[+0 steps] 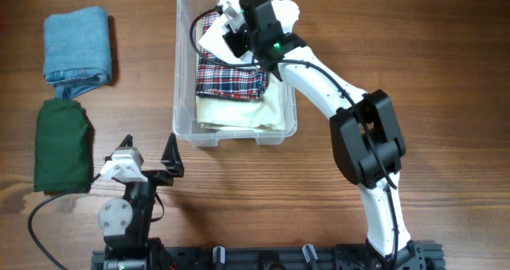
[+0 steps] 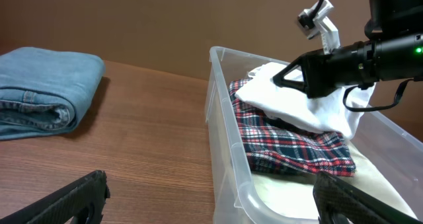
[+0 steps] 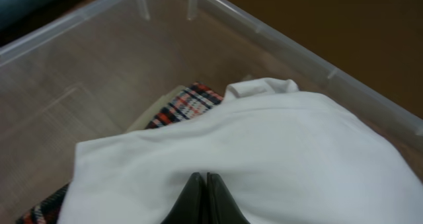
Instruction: Pack container
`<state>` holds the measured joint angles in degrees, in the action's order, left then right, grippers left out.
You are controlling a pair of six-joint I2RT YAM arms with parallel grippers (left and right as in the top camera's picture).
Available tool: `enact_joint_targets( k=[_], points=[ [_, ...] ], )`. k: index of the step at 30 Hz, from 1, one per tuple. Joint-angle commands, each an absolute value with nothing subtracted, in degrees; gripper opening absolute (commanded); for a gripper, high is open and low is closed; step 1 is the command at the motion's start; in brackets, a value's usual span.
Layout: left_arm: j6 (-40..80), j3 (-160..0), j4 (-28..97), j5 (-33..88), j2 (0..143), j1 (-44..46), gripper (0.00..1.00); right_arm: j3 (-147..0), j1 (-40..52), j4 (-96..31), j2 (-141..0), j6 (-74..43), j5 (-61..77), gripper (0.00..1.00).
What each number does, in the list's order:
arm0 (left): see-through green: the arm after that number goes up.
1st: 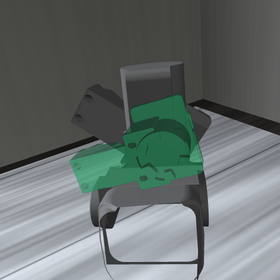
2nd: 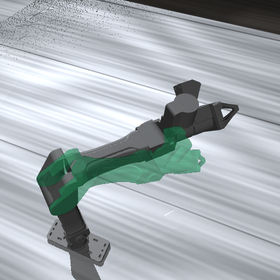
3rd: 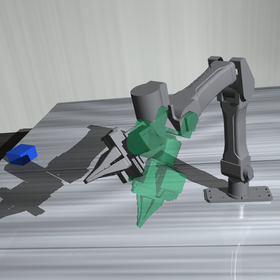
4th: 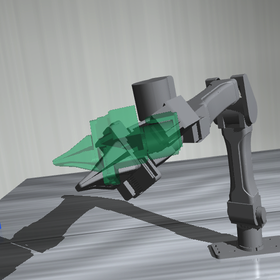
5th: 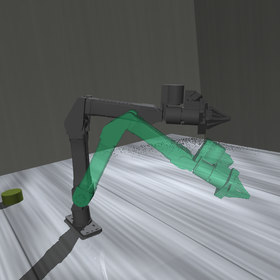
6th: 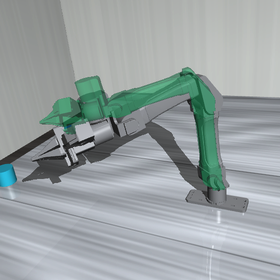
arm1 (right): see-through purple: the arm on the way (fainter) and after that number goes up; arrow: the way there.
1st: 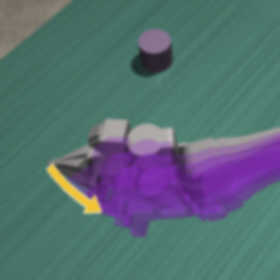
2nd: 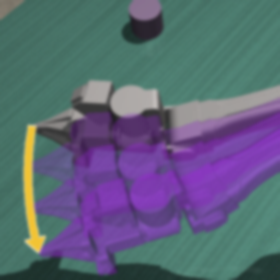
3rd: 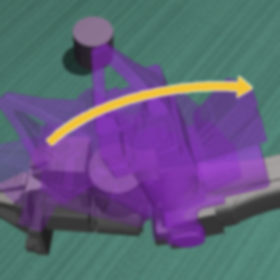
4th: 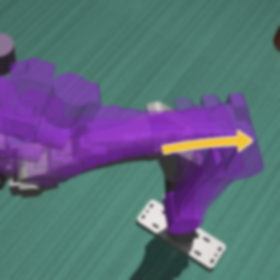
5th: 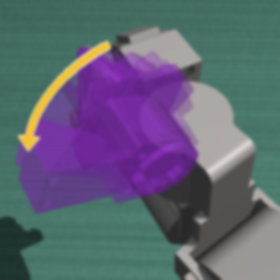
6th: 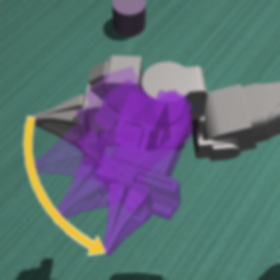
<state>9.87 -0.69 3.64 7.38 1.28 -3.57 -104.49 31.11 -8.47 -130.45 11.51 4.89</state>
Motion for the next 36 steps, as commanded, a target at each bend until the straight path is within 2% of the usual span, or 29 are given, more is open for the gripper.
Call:
enact_joint_targets(
  k=[1, 12, 15, 21, 24, 36],
  points=[
    [9.41, -0.34, 3.73, 7.20, 1.30, -3.99, 1.00, -105.27, 32.86, -8.12, -132.99, 10.44, 6.46, 0.05],
    [9.39, -0.34, 3.73, 7.20, 1.30, -3.99, 1.00, -106.21, 34.33, -10.13, -132.51, 11.88, 4.12, 0.08],
    [9.39, -0.34, 3.73, 7.20, 1.30, -3.99, 1.00, -109.91, 34.33, -16.73, -131.61, 12.19, -1.48, 0.04],
    [9.41, -0.34, 3.73, 7.20, 1.30, -3.99, 1.00, -126.76, 34.33, -40.80, -130.76, 14.70, -6.26, 0.04],
    [9.39, -0.34, 3.73, 7.20, 1.30, -3.99, 1.00, -136.79, 34.17, -50.89, -130.76, 11.70, -6.48, 0.04],
    [9.41, -0.34, 3.73, 7.20, 1.30, -3.99, 1.00, -140.18, 27.22, -56.99, -134.74, 5.50, -2.46, 0.04]
  ],
)
